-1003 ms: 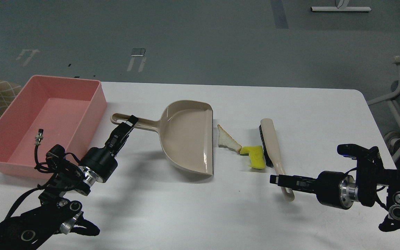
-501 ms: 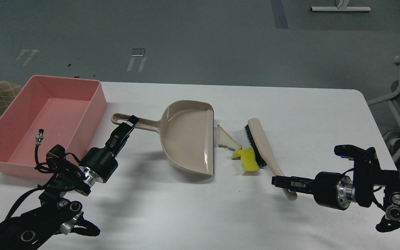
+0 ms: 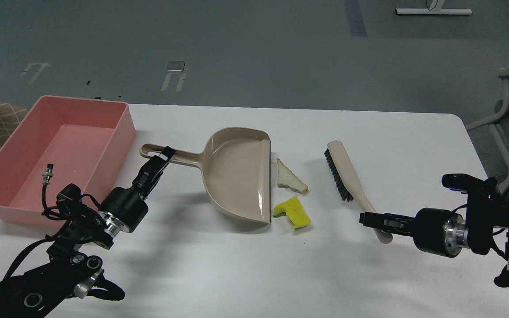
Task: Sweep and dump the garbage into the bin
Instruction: 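Sweep the sponge and paper scrap into the dustpan with the brush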
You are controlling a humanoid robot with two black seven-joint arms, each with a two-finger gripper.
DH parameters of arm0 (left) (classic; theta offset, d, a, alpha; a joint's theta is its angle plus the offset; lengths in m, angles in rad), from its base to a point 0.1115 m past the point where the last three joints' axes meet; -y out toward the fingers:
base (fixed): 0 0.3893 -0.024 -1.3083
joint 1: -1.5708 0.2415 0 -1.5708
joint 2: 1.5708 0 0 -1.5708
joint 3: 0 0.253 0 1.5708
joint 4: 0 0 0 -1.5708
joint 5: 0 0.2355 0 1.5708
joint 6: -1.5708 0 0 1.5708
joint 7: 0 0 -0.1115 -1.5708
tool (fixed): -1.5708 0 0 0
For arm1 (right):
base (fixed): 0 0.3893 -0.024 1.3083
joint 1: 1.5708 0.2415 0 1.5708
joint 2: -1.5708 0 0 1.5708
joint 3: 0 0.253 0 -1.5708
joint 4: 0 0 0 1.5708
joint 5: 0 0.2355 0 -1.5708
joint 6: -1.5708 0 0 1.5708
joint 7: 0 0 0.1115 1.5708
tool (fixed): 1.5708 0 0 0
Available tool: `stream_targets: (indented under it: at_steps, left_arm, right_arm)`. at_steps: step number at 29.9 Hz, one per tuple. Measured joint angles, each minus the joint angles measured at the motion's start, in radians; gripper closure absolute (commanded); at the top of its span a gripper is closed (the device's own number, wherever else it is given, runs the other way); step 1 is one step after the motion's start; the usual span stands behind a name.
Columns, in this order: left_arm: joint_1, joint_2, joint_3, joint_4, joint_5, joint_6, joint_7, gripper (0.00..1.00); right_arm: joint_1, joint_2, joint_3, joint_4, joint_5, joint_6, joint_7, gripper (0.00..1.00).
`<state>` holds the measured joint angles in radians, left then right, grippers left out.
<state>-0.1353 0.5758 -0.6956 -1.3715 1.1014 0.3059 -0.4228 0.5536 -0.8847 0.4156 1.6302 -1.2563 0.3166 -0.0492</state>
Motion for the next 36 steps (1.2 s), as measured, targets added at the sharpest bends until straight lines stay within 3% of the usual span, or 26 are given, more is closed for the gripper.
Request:
stream_targets:
  at_steps: [21,36]
  left_arm:
    - [-0.004,0.139,0.069,0.005,0.001,-0.044,-0.002,1.0]
    - [0.0,0.142,0.099,0.003,0.009,-0.057,-0.004,1.0]
  right_arm:
    - [-0.04,-0.022,-0.015,-0.007,0.0,0.003,0.002,1.0]
    - [-0.002,0.171,-0.01,-0.05,-0.001,0.129,0.003,0.99]
